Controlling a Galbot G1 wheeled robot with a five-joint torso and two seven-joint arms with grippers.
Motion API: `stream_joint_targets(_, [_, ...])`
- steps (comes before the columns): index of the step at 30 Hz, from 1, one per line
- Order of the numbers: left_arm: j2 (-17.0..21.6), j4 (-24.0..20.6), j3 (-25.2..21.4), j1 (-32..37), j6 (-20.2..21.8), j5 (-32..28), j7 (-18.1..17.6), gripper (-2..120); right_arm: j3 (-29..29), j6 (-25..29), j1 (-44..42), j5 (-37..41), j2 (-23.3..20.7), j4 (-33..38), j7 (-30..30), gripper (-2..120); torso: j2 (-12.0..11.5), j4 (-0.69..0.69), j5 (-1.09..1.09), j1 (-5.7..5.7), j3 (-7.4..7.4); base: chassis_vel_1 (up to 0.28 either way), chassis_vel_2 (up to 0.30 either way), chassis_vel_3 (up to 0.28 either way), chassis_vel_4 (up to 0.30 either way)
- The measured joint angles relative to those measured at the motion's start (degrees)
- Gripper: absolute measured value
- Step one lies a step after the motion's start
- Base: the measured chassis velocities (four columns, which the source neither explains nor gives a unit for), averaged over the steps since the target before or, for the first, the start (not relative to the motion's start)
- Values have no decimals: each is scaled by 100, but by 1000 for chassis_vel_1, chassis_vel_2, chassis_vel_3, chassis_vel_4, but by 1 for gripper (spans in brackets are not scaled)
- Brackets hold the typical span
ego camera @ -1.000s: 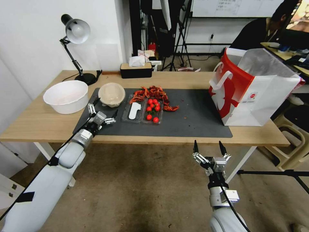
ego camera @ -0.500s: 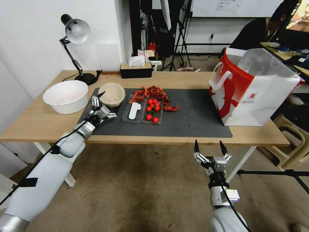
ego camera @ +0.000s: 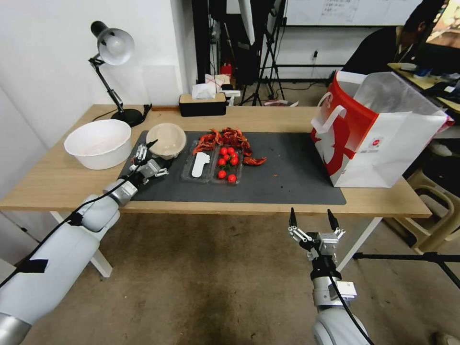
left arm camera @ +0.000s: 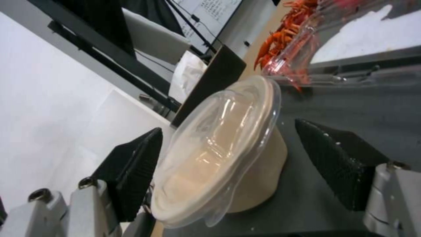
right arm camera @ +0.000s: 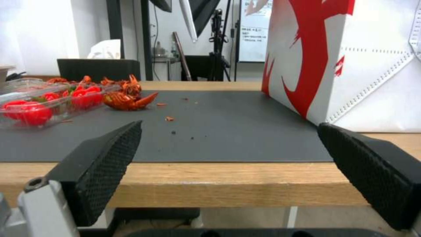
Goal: Pick up the trash from the table and place it into the takeout bag.
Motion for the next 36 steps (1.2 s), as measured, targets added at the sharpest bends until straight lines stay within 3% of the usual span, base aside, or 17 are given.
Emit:
stream_joint_targets(6, [47, 38, 53, -28, -1, 7, 15, 73, 0, 14, -25, -1, 13, 13, 0, 100, 0, 0, 0, 0, 0, 0, 0, 0, 0])
stream_joint_targets(9, [68, 53, 73, -45, -1, 8, 19, 67, 1, 23, -33, -2, 12, 21, 1, 100, 0, 0, 0, 0, 0, 0, 0, 0, 0])
stream_joint_targets(11, [86, 67, 86, -63, -1, 10, 23, 56, 1, 30, -39, -5, 15, 27, 2, 100, 0, 0, 0, 0, 0, 0, 0, 0, 0])
stream_joint_targets(13, [86, 67, 86, -63, -1, 10, 23, 56, 1, 30, -39, -5, 15, 27, 2, 100, 0, 0, 0, 0, 0, 0, 0, 0, 0])
stream_joint_targets(15, [94, 67, 89, -64, -1, 11, 24, 48, 2, 32, -41, -8, 17, 27, 2, 100, 0, 0, 0, 0, 0, 0, 0, 0, 0])
stream_joint_targets(29, [102, 121, 92, -63, -1, 21, 24, 43, 0, 39, -45, -18, 21, 32, 5, 100, 0, 0, 0, 0, 0, 0, 0, 0, 0])
stream_joint_targets(30, [101, 132, 94, -65, -2, 23, 23, 41, -2, 39, -46, -20, 21, 31, 5, 100, 0, 0, 0, 0, 0, 0, 0, 0, 0])
stream_joint_targets(32, [99, 174, 117, -90, -6, 32, 23, 25, -5, 40, -41, -27, 22, 24, 5, 100, 0, 0, 0, 0, 0, 0, 0, 0, 0])
stream_joint_targets(36, [93, 227, 177, -149, -15, 38, 44, 17, -8, 41, -26, -31, 22, 1, 6, 100, 0, 0, 0, 1, 0, 0, 0, 0, 0])
